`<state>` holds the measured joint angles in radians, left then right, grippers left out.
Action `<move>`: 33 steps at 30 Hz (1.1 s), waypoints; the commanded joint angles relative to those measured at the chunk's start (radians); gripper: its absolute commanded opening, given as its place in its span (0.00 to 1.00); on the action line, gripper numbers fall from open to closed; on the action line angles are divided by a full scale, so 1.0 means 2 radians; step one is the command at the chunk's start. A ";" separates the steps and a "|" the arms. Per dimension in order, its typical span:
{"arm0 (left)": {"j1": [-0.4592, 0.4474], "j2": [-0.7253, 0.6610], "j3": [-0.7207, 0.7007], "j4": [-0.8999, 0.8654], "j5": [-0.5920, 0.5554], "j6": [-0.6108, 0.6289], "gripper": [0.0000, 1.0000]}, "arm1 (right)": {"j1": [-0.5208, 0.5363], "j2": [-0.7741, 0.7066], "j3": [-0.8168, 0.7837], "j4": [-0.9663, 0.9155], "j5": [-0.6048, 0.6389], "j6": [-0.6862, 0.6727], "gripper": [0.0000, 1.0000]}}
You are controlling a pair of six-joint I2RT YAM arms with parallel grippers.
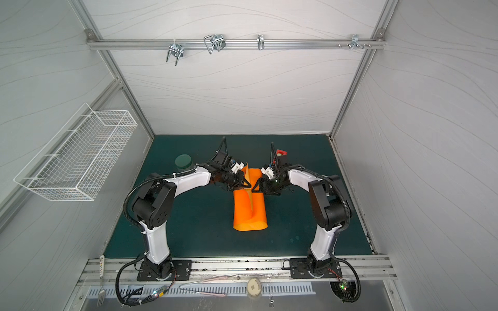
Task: Wrap a gift box in wrapping paper
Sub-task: Fold the wrapping paper for the gift box.
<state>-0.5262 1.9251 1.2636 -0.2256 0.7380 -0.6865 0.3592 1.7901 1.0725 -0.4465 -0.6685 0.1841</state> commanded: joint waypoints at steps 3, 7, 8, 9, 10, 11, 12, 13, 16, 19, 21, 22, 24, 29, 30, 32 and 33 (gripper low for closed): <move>-0.004 0.011 -0.010 -0.011 -0.014 0.006 0.00 | -0.011 -0.024 -0.007 -0.011 -0.040 -0.025 0.90; -0.003 0.008 -0.010 -0.012 -0.014 0.007 0.00 | -0.015 -0.025 -0.010 -0.011 -0.038 -0.031 0.89; -0.003 0.008 -0.010 -0.011 -0.014 0.007 0.00 | -0.015 -0.023 -0.012 -0.009 -0.036 -0.030 0.88; -0.004 0.008 -0.010 -0.012 -0.015 0.007 0.00 | -0.015 -0.018 -0.013 -0.007 -0.036 -0.029 0.87; -0.003 0.007 -0.010 -0.011 -0.015 0.007 0.00 | -0.015 -0.012 -0.013 -0.006 -0.033 -0.028 0.85; -0.004 0.007 -0.010 -0.011 -0.015 0.007 0.00 | -0.015 -0.009 -0.013 -0.005 -0.030 -0.028 0.84; -0.003 0.007 -0.010 -0.011 -0.013 0.007 0.00 | -0.015 -0.005 -0.014 -0.002 -0.028 -0.028 0.82; -0.003 0.007 -0.010 -0.011 -0.014 0.007 0.00 | -0.014 0.000 -0.015 0.001 -0.026 -0.028 0.81; -0.004 0.007 -0.005 -0.013 -0.012 0.008 0.00 | -0.011 0.010 -0.014 0.007 -0.022 -0.026 0.78; -0.004 0.007 0.008 -0.018 -0.004 0.010 0.00 | -0.006 0.018 -0.012 0.007 -0.015 -0.026 0.76; -0.005 0.006 0.019 -0.020 0.001 0.010 0.00 | -0.005 0.022 -0.012 0.008 -0.012 -0.025 0.74; -0.006 0.005 0.023 -0.020 0.004 0.011 0.00 | -0.005 0.024 -0.012 0.008 -0.011 -0.025 0.73; -0.008 0.004 0.029 -0.020 0.009 0.011 0.00 | -0.005 0.025 -0.013 0.009 -0.009 -0.025 0.72; -0.015 0.004 0.039 -0.020 0.017 0.012 0.00 | -0.005 0.027 -0.015 0.011 -0.008 -0.023 0.70; -0.016 0.006 0.040 -0.019 0.019 0.011 0.00 | -0.005 0.026 -0.015 0.011 -0.008 -0.023 0.70; -0.018 0.009 0.043 -0.020 0.022 0.012 0.00 | -0.005 0.025 -0.016 0.012 -0.007 -0.023 0.70; -0.018 0.011 0.044 -0.020 0.022 0.012 0.00 | -0.005 0.025 -0.016 0.013 -0.007 -0.023 0.70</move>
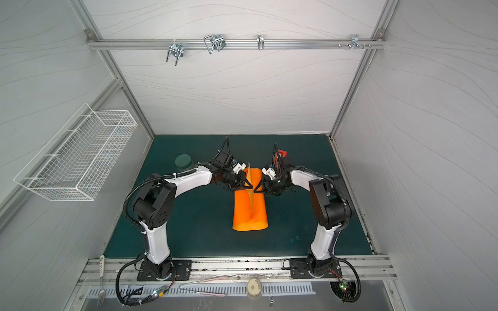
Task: Wrap a gift box in wrapping paper
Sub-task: Fold the wrapping paper for the gift box.
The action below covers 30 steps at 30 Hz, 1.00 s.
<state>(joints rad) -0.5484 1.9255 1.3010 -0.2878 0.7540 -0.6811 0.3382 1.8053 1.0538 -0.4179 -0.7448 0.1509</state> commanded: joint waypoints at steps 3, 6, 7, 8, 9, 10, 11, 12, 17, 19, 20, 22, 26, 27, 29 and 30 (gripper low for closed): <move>-0.008 0.017 0.029 0.010 0.016 0.006 0.00 | 0.005 0.019 -0.008 -0.001 0.032 -0.006 0.70; -0.008 0.022 0.030 0.010 0.016 0.005 0.00 | 0.007 0.020 -0.008 0.000 0.033 -0.005 0.69; -0.008 0.024 0.031 0.010 0.015 0.006 0.00 | 0.006 0.021 -0.007 0.000 0.033 -0.005 0.70; -0.007 0.026 0.032 0.008 0.016 0.006 0.00 | 0.006 0.022 -0.007 0.000 0.033 -0.005 0.69; -0.008 0.029 0.033 0.008 0.015 0.007 0.00 | 0.006 0.022 -0.007 0.001 0.033 -0.005 0.69; -0.007 0.031 0.033 0.007 0.014 0.008 0.00 | 0.006 0.022 -0.007 0.000 0.033 -0.004 0.69; -0.008 0.034 0.033 0.006 0.013 0.008 0.00 | 0.006 0.022 -0.006 0.000 0.033 -0.004 0.69; -0.008 0.038 0.033 0.006 0.013 0.007 0.00 | 0.007 0.022 -0.006 0.001 0.033 -0.004 0.69; -0.007 0.050 0.033 0.005 0.012 0.007 0.00 | 0.007 0.020 -0.006 0.000 0.034 -0.003 0.69; -0.008 0.055 0.029 0.006 0.010 0.007 0.01 | 0.006 0.019 -0.006 0.000 0.034 -0.004 0.69; -0.008 0.056 0.028 0.007 0.009 0.007 0.02 | 0.007 0.018 -0.006 0.000 0.034 -0.005 0.69; -0.008 0.059 0.025 0.007 0.005 0.009 0.03 | 0.006 0.018 -0.005 0.001 0.033 -0.005 0.69; -0.007 0.064 0.021 0.008 0.002 0.010 0.07 | 0.006 0.015 -0.005 0.000 0.032 -0.004 0.70; -0.007 0.064 0.020 0.007 0.000 0.011 0.08 | 0.005 0.014 -0.005 0.000 0.033 -0.004 0.70; -0.008 0.065 0.017 0.007 -0.001 0.012 0.11 | 0.005 0.013 -0.005 0.000 0.032 -0.005 0.70; -0.008 0.066 0.016 0.007 -0.002 0.012 0.12 | 0.005 0.014 -0.004 -0.001 0.032 -0.004 0.70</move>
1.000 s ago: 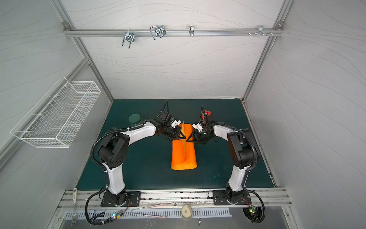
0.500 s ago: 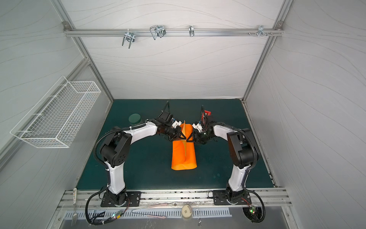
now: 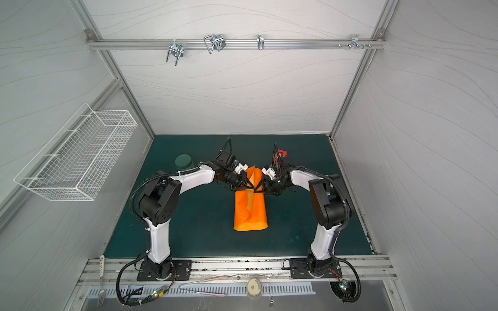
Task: Wrap a gift box in wrapping paper
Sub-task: Fold the wrapping paper for the gift box.
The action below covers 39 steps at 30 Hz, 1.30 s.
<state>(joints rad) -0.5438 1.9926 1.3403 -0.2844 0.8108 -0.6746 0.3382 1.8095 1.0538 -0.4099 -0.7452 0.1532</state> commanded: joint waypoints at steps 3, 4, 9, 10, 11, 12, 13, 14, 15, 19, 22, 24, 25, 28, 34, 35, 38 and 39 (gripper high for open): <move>-0.010 0.033 -0.007 0.004 -0.035 0.011 0.17 | 0.003 0.009 -0.002 -0.006 0.032 -0.005 0.70; -0.009 0.034 -0.007 0.004 -0.036 0.012 0.19 | 0.002 0.007 -0.002 -0.006 0.032 -0.006 0.71; -0.008 0.035 -0.010 0.000 -0.042 0.017 0.23 | -0.008 -0.007 0.000 -0.012 0.032 -0.007 0.73; -0.007 0.036 -0.011 -0.001 -0.044 0.018 0.25 | -0.011 -0.012 -0.001 -0.013 0.031 -0.009 0.73; -0.006 0.037 -0.011 -0.001 -0.045 0.020 0.26 | -0.014 -0.016 -0.001 -0.015 0.031 -0.011 0.74; -0.006 0.037 -0.012 -0.001 -0.046 0.019 0.27 | -0.018 -0.021 -0.002 -0.018 0.030 -0.013 0.75; -0.006 0.037 -0.012 -0.001 -0.046 0.020 0.27 | -0.021 -0.025 -0.003 -0.021 0.029 -0.015 0.75; -0.005 0.037 -0.013 -0.001 -0.047 0.021 0.28 | -0.026 -0.030 -0.004 -0.023 0.027 -0.016 0.76; -0.005 0.038 -0.014 0.000 -0.047 0.021 0.29 | -0.031 -0.035 -0.005 -0.024 0.026 -0.020 0.77; -0.006 0.039 -0.014 0.000 -0.049 0.021 0.31 | -0.060 -0.058 -0.006 -0.044 0.023 -0.038 0.79; -0.005 0.043 -0.013 -0.001 -0.051 0.022 0.36 | -0.083 -0.074 -0.006 -0.043 0.013 -0.038 0.81; -0.006 0.046 -0.009 -0.004 -0.050 0.023 0.43 | -0.083 -0.080 -0.009 -0.036 0.009 -0.036 0.82; -0.006 0.047 -0.008 -0.005 -0.051 0.023 0.45 | -0.081 -0.081 -0.011 -0.031 0.006 -0.033 0.83; -0.005 0.048 -0.005 -0.008 -0.053 0.026 0.51 | -0.073 -0.076 -0.016 -0.021 -0.003 -0.030 0.86; -0.006 0.050 -0.004 -0.010 -0.055 0.027 0.59 | -0.052 -0.068 -0.043 0.007 -0.032 -0.025 0.97; -0.006 0.050 -0.003 -0.010 -0.055 0.027 0.59 | -0.047 -0.066 -0.046 0.010 -0.035 -0.024 0.98; -0.005 0.051 -0.002 -0.010 -0.054 0.026 0.60 | -0.031 -0.051 -0.042 0.013 -0.031 -0.020 0.99; -0.005 0.050 -0.002 -0.009 -0.054 0.026 0.61 | -0.028 -0.044 -0.039 0.014 -0.030 -0.017 0.99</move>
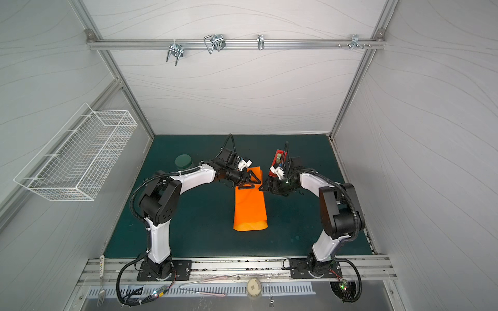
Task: Wrap a gift box in wrapping paper
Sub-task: Fold the wrapping paper for the gift box.
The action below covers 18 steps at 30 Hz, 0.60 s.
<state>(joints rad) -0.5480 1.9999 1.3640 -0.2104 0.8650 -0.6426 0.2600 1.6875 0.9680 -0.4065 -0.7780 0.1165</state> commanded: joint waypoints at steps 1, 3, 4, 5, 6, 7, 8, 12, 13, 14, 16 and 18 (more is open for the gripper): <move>-0.004 0.046 -0.015 -0.046 -0.081 0.010 0.61 | 0.013 0.024 0.007 0.015 -0.014 0.005 0.98; -0.004 0.044 -0.015 -0.046 -0.080 0.010 0.61 | 0.015 0.036 0.012 0.018 -0.014 0.013 0.95; -0.003 0.044 -0.014 -0.045 -0.081 0.010 0.61 | 0.016 0.042 0.014 0.023 -0.015 0.018 0.94; -0.003 0.042 -0.016 -0.046 -0.081 0.010 0.61 | 0.017 0.046 0.015 0.025 -0.017 0.020 0.93; -0.004 0.042 -0.015 -0.045 -0.081 0.011 0.61 | 0.018 0.049 0.016 0.028 -0.016 0.024 0.91; -0.004 0.041 -0.015 -0.046 -0.081 0.011 0.61 | 0.020 0.054 0.017 0.031 -0.014 0.026 0.90; -0.003 0.041 -0.015 -0.045 -0.080 0.010 0.61 | 0.020 0.056 0.017 0.032 -0.013 0.028 0.88; -0.004 0.039 -0.009 -0.047 -0.076 0.011 0.61 | 0.020 0.066 0.018 0.018 0.012 0.021 0.82; -0.003 0.038 -0.005 -0.050 -0.076 0.012 0.61 | 0.017 0.067 0.017 0.014 0.016 0.020 0.80; -0.004 0.036 0.001 -0.054 -0.074 0.014 0.61 | 0.015 0.069 0.015 0.012 0.019 0.019 0.79; -0.004 0.031 0.021 -0.073 -0.073 0.026 0.62 | 0.013 0.071 0.011 0.010 0.024 0.018 0.77; -0.004 0.017 0.039 -0.092 -0.073 0.043 0.63 | 0.012 0.070 0.009 0.008 0.027 0.017 0.75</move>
<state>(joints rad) -0.5510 2.0010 1.4071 -0.2787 0.8421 -0.6189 0.2932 1.7981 0.9924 -0.3653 -0.7998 0.1680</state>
